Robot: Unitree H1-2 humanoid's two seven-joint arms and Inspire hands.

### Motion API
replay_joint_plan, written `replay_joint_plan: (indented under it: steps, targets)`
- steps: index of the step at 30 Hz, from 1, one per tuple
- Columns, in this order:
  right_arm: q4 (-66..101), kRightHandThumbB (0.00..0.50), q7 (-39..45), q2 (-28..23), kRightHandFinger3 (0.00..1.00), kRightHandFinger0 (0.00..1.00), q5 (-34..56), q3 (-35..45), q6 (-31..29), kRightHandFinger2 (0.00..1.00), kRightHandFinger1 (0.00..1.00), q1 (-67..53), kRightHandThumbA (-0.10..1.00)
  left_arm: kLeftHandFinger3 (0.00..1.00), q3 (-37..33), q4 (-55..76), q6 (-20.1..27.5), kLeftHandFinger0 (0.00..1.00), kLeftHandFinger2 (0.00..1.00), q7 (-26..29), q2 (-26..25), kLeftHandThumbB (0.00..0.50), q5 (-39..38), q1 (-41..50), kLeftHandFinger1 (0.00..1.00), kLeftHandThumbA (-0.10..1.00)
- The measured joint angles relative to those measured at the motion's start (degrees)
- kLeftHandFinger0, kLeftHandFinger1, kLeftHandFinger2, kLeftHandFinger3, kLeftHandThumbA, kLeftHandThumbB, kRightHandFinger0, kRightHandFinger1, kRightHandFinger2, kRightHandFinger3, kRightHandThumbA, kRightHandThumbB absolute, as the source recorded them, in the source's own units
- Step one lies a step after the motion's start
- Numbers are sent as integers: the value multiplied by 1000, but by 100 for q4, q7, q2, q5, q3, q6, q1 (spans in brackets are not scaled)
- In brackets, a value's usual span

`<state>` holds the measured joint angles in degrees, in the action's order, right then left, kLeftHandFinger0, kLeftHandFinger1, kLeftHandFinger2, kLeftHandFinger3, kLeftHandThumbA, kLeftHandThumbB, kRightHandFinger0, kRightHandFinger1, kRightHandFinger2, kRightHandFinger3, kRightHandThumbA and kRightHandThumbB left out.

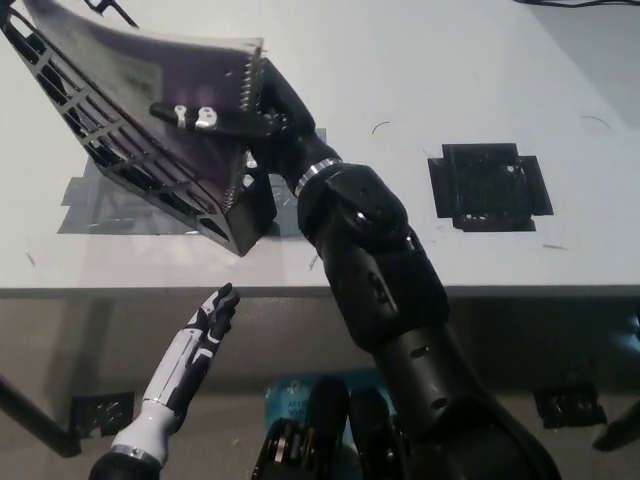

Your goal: A shelf with a book inside it is placed on the center of the desk infront of the robot. The robot uses its right hand to grab the book, take it out and hand it to a person.

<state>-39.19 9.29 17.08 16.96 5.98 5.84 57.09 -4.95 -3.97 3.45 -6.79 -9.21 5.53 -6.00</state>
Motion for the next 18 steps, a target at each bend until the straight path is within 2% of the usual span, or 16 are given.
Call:
replay_joint_plan:
  steps: [4,5,7,8,9,10,13,18]
  targets:
    - [59,80,12,8,0,0,214,154,206,0,0,-1,993,1000,-14,-2,0,1000,1000,-10,-8,314,16,-9,1000,947]
    - [65,81,12,18,0,0,264,195,251,0,0,-1,970,1000,-20,-2,0,1000,1000,-12,-11,316,20,-10,1000,947]
    - [75,47,12,37,0,0,390,318,358,0,0,-1,901,1000,-43,-3,-1,1000,1000,-13,-22,324,29,-10,1000,941]
    - [78,2,12,43,0,0,432,352,395,0,0,-1,816,1000,-48,-5,0,1000,1000,-13,-26,326,31,-10,1000,939]
    - [84,2,12,64,0,0,515,445,449,0,0,-1,816,1000,-53,-7,-1,1000,1000,-14,-36,326,33,-11,1000,939]
    - [92,0,10,72,0,0,546,495,476,0,0,-1,769,1000,-54,-8,-1,1000,1000,-14,-40,325,33,-12,1000,939]
    - [157,0,-4,79,0,0,646,592,548,0,0,0,498,1000,-55,-8,-7,1000,1000,-14,-47,330,33,-22,1000,964]
    - [472,0,-216,153,0,0,808,868,661,0,0,1,495,1000,-72,-9,-9,1000,1000,-14,-51,310,43,-60,1000,959]
